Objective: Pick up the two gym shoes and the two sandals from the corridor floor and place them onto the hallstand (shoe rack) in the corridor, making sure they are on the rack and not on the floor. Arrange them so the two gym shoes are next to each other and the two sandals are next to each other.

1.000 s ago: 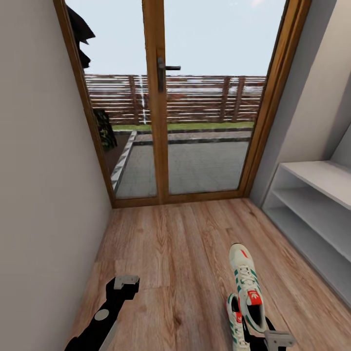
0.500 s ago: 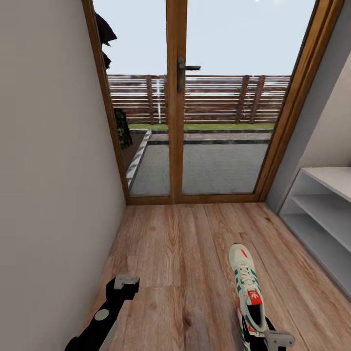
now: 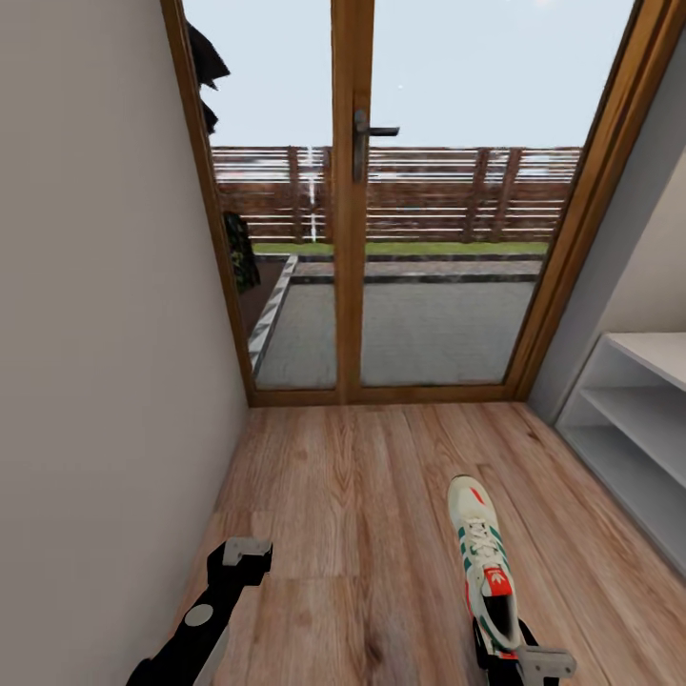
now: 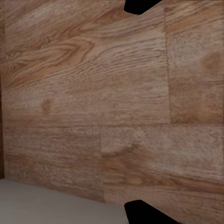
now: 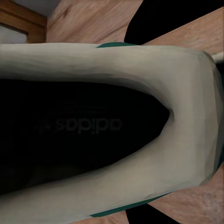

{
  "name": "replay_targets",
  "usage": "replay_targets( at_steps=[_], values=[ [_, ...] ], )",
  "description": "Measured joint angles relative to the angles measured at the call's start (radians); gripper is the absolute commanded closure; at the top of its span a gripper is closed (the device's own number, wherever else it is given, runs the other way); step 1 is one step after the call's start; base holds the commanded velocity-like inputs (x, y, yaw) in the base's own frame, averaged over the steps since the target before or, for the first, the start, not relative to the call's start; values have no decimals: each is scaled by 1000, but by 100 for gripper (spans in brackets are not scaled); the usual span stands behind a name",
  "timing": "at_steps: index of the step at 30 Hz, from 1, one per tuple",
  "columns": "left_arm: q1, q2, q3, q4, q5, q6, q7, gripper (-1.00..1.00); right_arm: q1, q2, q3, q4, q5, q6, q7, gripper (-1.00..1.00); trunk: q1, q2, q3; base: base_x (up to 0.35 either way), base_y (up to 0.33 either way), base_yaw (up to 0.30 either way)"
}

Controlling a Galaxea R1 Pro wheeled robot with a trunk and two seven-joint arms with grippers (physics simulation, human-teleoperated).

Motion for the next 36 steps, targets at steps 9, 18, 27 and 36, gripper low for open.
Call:
replay_targets(
  at_steps=[9,18,27,36],
  values=[
    [0,0,0,0,-1,-1,-1,-100,0,0,0,0,1,0,0,100,0,0,0,88,15,0],
    [0,0,-1,0,-1,0,0,-100,0,0,0,0,1,0,0,100,0,0,0,175,0,0],
    [0,0,-1,-1,0,0,-1,-100,0,0,-2,-1,-2,-1,0,100,0,0,0,66,36,0],
    [0,0,-1,-3,0,0,-3,-100,0,-1,-1,-2,0,-1,0,100,0,0,0,70,66,0]
  ],
)
